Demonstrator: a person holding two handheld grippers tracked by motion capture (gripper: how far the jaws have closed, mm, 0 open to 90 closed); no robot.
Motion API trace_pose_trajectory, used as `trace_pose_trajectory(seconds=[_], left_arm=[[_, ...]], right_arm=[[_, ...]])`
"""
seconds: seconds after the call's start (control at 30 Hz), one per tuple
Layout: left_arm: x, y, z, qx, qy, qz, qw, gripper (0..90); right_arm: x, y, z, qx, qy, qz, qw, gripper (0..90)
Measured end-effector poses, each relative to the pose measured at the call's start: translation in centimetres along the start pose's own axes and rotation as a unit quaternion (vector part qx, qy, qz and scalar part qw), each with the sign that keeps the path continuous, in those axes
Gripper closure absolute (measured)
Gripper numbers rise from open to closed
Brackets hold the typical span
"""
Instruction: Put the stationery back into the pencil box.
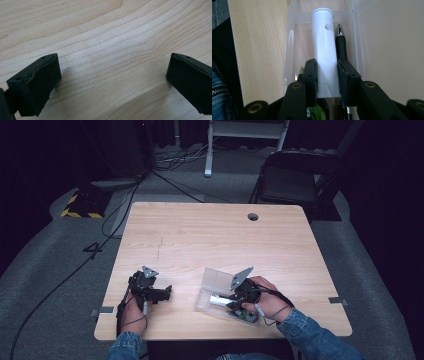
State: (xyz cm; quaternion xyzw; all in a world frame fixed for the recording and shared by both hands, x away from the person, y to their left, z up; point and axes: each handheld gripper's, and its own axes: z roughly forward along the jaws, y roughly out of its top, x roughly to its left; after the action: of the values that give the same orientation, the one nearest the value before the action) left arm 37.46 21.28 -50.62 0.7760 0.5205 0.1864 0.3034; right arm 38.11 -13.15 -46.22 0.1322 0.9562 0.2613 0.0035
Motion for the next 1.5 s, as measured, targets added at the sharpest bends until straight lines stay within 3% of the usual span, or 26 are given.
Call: trace_pose_trajectory(seconds=[0.43, 0.9, 1.27, 1.5], left_arm=[[0.0, 0.0, 0.0, 0.000, 0.000, 0.000, 1.0000, 0.0], [0.0, 0.0, 0.0, 0.000, 0.000, 0.000, 1.0000, 0.0], [0.0, 0.0, 0.0, 0.000, 0.000, 0.000, 1.0000, 0.0], [0.0, 0.0, 0.0, 0.000, 0.000, 0.000, 1.0000, 0.0]], right_arm=[[0.1, 0.0, 0.0, -0.002, -0.007, -0.006, 1.0000, 68.6], [0.3, 0.2, -1.5, -0.040, -0.022, 0.002, 0.9990, 59.8], [-0.2, 0.0, -3.8, -0.084, -0.052, 0.009, 0.9951, 53.9], [-0.8, -0.4, -5.8, -0.113, -0.084, 0.024, 0.9897, 46.2]])
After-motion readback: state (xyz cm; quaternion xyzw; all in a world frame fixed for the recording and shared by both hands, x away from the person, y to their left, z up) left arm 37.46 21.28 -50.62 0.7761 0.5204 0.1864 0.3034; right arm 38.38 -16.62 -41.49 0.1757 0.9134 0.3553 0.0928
